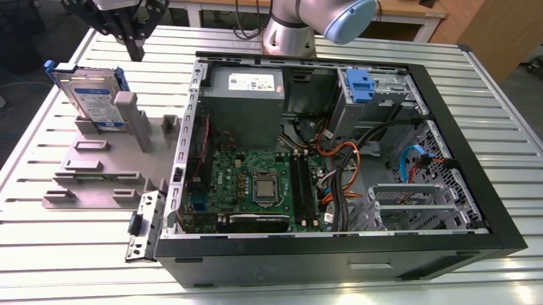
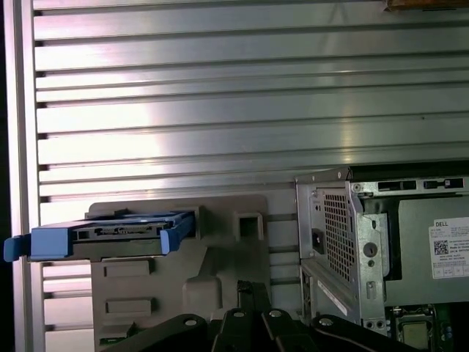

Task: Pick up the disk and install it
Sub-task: 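Reach for the disk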

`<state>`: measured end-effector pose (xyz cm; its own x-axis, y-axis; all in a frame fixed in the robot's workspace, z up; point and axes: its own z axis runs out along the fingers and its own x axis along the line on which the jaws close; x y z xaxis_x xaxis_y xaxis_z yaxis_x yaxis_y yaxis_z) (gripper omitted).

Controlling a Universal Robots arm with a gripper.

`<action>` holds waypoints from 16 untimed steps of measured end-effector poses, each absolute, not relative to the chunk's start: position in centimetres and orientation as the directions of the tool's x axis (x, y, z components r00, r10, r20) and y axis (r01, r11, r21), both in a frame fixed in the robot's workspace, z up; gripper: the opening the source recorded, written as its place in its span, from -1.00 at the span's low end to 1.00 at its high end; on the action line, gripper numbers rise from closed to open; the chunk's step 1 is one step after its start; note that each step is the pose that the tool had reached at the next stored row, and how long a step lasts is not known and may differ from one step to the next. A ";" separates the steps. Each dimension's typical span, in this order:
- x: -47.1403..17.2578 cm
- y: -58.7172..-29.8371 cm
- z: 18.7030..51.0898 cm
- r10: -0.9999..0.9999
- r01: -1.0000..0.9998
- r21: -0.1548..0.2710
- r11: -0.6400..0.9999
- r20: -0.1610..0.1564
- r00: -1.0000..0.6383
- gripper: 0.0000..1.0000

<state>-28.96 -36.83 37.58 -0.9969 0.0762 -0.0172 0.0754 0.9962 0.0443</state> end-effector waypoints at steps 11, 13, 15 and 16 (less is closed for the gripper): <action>-29.2 -36.8 37.6 0.076 0.075 0.044 0.996 -0.017 -0.997 -0.79; -29.3 -36.7 37.6 0.076 0.075 0.044 0.996 -0.017 -0.997 -0.79; -29.5 -36.5 37.6 0.076 0.075 0.044 0.996 -0.017 -0.997 -0.79; -29.6 -36.4 37.6 0.076 0.075 0.044 0.996 -0.017 -0.997 -0.79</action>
<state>-29.60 -36.40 37.58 -0.9969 0.0763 -0.0173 0.0755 0.9962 0.0443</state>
